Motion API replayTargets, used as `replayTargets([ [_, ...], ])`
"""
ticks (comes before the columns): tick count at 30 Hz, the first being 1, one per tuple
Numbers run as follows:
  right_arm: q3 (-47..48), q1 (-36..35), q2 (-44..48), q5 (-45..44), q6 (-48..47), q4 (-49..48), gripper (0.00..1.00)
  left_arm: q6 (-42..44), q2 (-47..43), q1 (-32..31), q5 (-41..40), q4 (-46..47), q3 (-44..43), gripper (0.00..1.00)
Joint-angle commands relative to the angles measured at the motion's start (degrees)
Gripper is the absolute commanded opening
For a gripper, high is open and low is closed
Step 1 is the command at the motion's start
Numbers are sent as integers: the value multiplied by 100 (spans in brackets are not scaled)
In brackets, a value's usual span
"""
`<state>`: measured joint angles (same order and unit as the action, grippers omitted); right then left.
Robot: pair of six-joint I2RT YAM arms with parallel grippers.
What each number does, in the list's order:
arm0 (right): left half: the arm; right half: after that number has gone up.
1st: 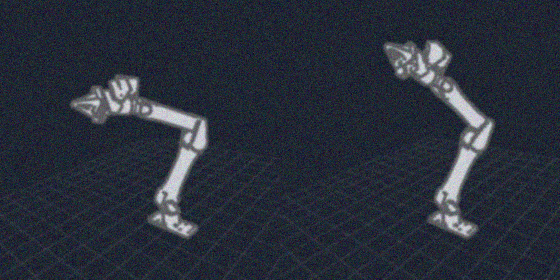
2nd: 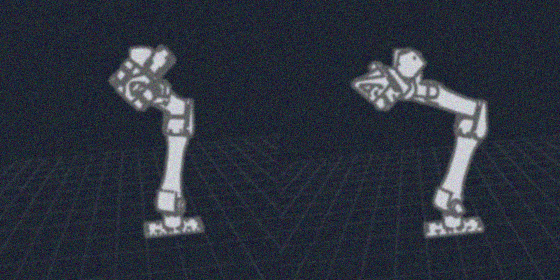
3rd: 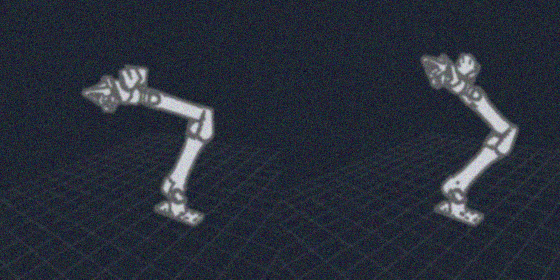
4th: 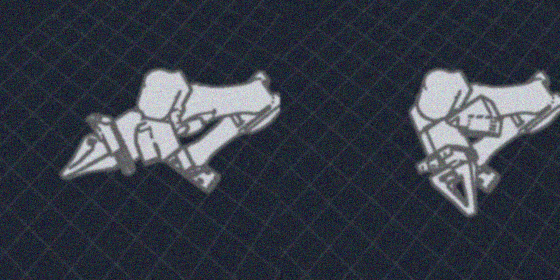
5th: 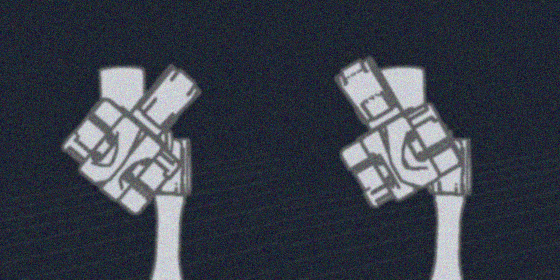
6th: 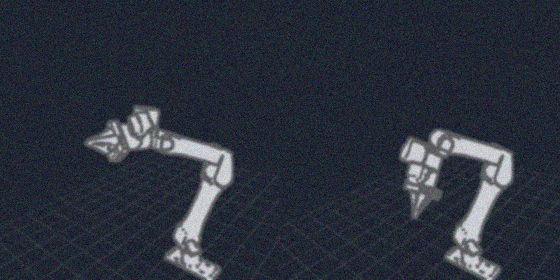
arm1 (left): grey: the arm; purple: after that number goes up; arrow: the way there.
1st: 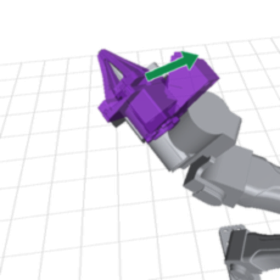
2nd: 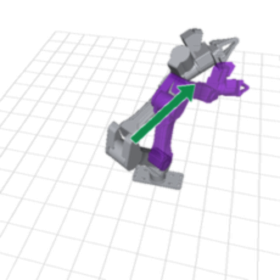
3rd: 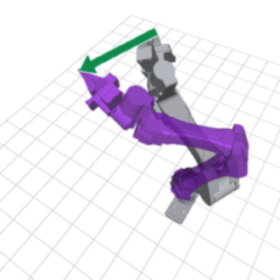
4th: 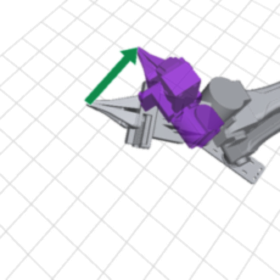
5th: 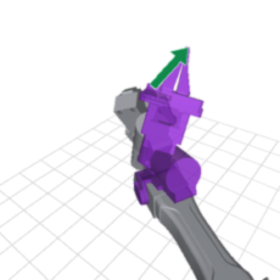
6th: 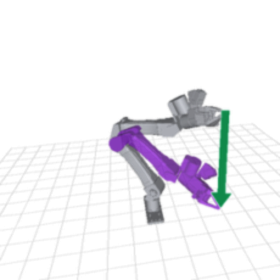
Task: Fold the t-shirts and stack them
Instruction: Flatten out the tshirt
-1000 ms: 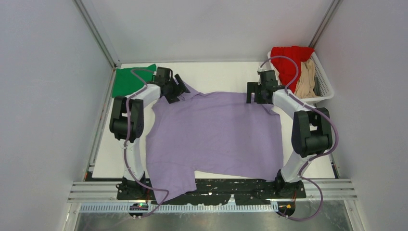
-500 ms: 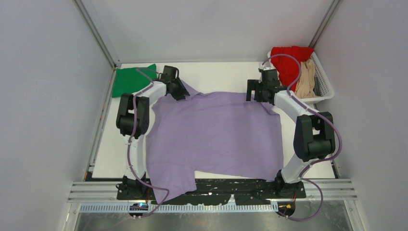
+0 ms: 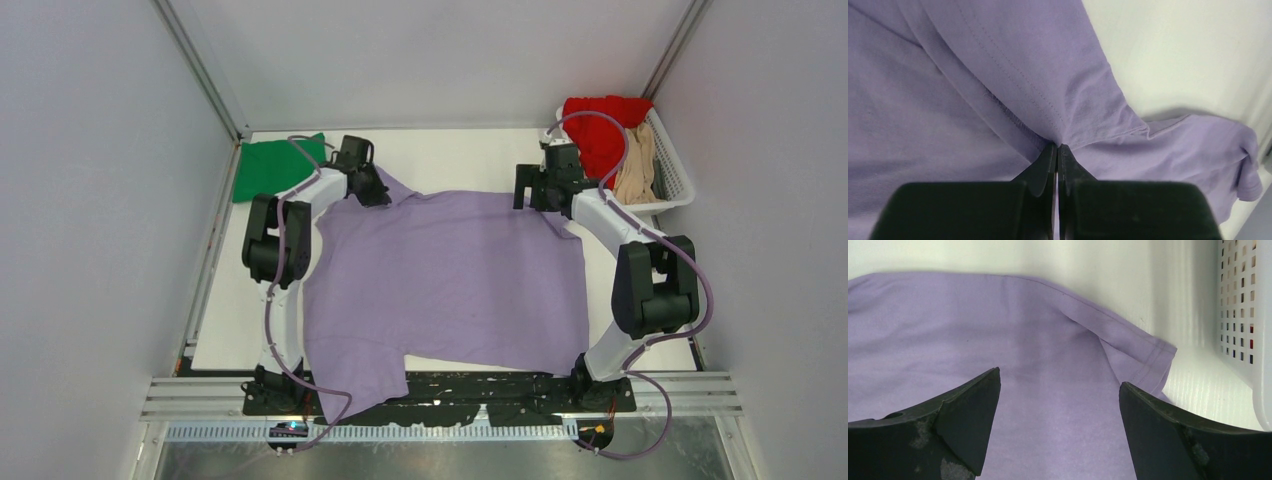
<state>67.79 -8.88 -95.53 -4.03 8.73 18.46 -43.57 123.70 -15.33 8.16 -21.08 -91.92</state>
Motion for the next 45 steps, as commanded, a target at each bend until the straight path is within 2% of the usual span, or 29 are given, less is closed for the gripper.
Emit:
replayTargets([
  [1, -60, 2, 348, -156, -79, -137, 95, 940, -199, -26, 117, 91, -687, 0],
  [8, -313, 0, 749, -354, -151, -154, 95, 1624, 1003, -49, 996, -323, -2559, 0],
  [10, -375, 6, 864, -434, -178, -156, 96, 1621, 1612, -132, 1305, -376, -3427, 0],
  [13, -497, 2, 1027, -515, -211, -202, 95, 1374, 2576, -209, 2030, -263, -5192, 0],
  [14, -513, 1, 1049, -522, -226, -202, 95, 1259, 2827, -224, 2222, -160, -5564, 2],
  [15, -537, 8, 1077, -540, -229, -198, 95, 1111, 2951, -243, 2187, -48, -5696, 15],
  [16, -562, 4, 1087, -549, -235, -206, 95, 1013, 2894, -254, 2128, 149, -5568, 63],
  [17, -568, 2, 1101, -547, -233, -210, 95, 943, 2722, -259, 2071, 408, -5280, 94],
  [18, -572, 1, 1108, -546, -221, -210, 95, 882, 2506, -267, 2018, 618, -4948, 99],
  [20, -566, 1, 1119, -514, -201, -197, 95, 972, 2129, -269, 1998, 771, -4525, 100],
  [24, -565, 2, 1148, -296, -121, -233, 95, 1455, 1470, -271, 2068, 14, -4403, 100],
  [26, -532, -9, 1067, -124, -72, -241, 95, 1645, 948, -269, 2088, -156, -3986, 100],
  [30, -368, -295, 819, -66, -194, -171, 95, 1932, -435, -270, 1375, -162, -2278, 100],
  [33, -140, -539, 642, -118, -326, -144, 95, 1895, -1282, -248, 884, 343, -957, 100],
  [38, 71, -813, 467, -214, -260, -63, 95, 937, -1691, -170, 597, 1150, 398, 100],
  [42, 31, -825, 545, -249, -102, -73, 95, -234, -1307, -32, 723, 1671, 539, 100],
  [45, -39, -824, 636, -340, 38, -74, 95, -1238, -879, -11, 919, 2392, 534, 100],
])
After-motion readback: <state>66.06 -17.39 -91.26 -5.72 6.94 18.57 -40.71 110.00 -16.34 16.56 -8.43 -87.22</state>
